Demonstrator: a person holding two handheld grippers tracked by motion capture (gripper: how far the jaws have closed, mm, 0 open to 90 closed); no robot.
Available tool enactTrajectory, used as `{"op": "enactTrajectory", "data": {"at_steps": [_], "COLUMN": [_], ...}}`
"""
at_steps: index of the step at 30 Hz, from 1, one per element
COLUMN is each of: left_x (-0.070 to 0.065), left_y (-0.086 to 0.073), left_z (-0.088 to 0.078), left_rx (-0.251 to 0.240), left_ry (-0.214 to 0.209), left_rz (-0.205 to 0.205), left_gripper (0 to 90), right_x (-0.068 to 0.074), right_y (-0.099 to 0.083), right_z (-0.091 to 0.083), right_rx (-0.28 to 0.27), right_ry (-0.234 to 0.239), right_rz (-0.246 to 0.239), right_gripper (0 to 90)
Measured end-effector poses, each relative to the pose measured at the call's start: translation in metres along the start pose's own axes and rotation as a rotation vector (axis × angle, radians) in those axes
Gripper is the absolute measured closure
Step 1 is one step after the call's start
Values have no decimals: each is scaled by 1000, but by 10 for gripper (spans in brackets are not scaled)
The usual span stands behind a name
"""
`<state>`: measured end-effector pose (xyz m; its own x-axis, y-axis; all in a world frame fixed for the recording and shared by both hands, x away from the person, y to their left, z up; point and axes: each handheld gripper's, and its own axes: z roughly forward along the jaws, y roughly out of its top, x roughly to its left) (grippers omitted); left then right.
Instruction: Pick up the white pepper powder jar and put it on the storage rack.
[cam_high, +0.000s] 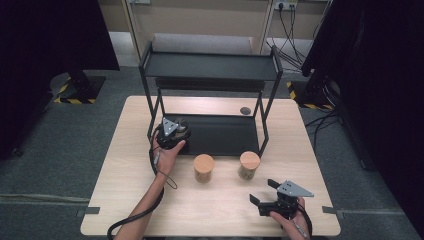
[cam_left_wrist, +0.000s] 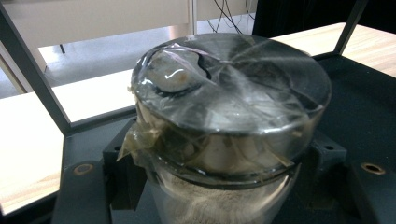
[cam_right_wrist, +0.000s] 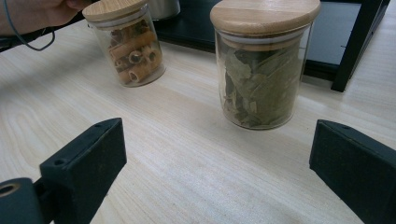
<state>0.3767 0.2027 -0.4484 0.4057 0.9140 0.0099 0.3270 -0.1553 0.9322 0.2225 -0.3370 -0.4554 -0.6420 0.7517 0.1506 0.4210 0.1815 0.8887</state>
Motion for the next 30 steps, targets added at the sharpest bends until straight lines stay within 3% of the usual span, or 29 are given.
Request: {"op": "enactTrajectory", "data": {"at_steps": [24,30], "left_x": [0,-4], "left_y": [-6,-7], "left_z": [5,5], "left_rx": [1,-1], "left_ry": [15,32], "left_rz": [-17,-3], "left_gripper": [309,305], "right_x": [0,0], "right_y": [0,0], "right_z": [1,1], "right_rx": [3,2], "right_ry": [4,4], "right_rz": [-2,-1], "right_gripper": [44,44]}}
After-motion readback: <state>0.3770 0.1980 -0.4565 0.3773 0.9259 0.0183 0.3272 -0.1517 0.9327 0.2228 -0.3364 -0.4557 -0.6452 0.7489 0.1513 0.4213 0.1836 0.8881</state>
